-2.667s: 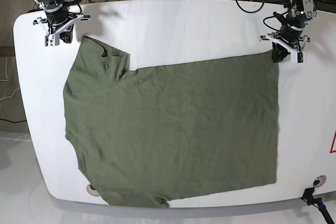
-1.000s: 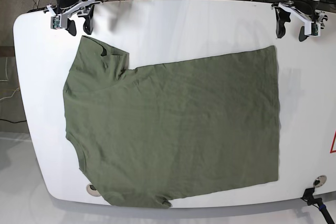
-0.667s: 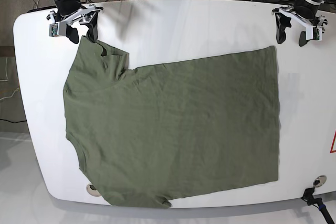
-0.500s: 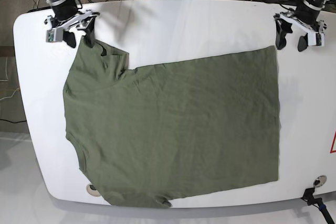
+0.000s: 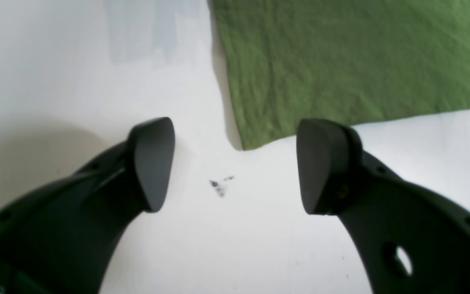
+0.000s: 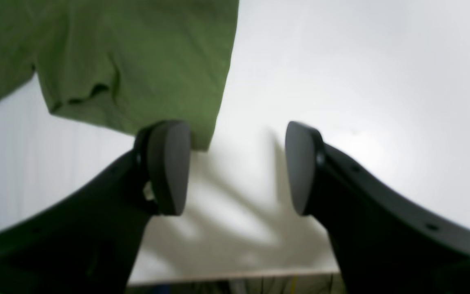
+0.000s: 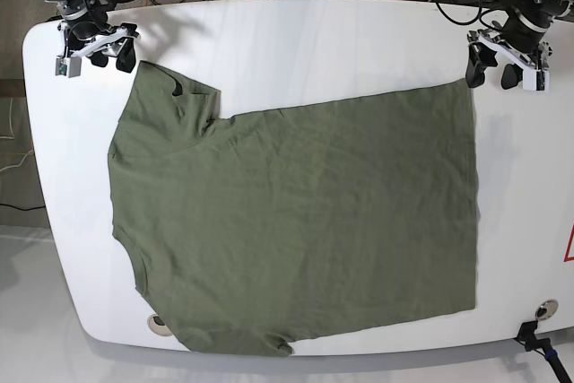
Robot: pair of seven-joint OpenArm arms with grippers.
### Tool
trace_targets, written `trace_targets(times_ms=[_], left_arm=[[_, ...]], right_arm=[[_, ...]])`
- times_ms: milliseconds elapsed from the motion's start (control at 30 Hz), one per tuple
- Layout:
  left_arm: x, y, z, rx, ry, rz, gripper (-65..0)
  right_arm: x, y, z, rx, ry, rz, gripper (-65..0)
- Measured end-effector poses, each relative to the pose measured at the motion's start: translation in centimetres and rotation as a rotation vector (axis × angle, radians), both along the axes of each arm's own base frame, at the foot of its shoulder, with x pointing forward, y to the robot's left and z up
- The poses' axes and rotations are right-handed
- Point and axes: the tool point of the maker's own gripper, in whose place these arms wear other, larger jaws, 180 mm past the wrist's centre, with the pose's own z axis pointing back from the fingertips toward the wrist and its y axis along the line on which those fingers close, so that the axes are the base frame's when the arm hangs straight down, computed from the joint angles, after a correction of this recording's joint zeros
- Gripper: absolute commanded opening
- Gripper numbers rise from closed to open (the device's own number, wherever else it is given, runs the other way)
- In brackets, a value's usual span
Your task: Fold the T-shirt properly
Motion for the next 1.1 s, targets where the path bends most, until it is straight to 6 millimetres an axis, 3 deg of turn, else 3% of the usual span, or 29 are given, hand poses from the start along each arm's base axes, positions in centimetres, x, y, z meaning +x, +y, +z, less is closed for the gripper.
trace_targets(times_ms=[267,600,767,933,1100], left_arm=[[0.0,-0.1,0.0,-0.002,0.0,-0.002,-21.1],[0.0,-0.1,-0.1,-0.002,0.001,-0.002,-21.1],[0.0,-0.1,-0.1,-0.002,0.001,-0.002,-21.1],[0.5,-0.1,0.2,-0.001,-0.013,-0.004,-21.1],[0.5,-0.1,0.2,0.001,-0.012,-0.005,-21.1]], right_arm=[[-0.2,2.0,-2.0,0.157,0.024,-0.003,-28.9],[0.9,2.0,-1.8,0.168,0.002,-0.005,-28.9],[2.2,4.6,-2.0,0.197,-0.003,0.071,-28.9],[2.4,4.7,-1.9,0.197,-0.006,0.079,-28.9],[4.0,5.2,-2.3,0.267,-0.052,0.059,-29.0]])
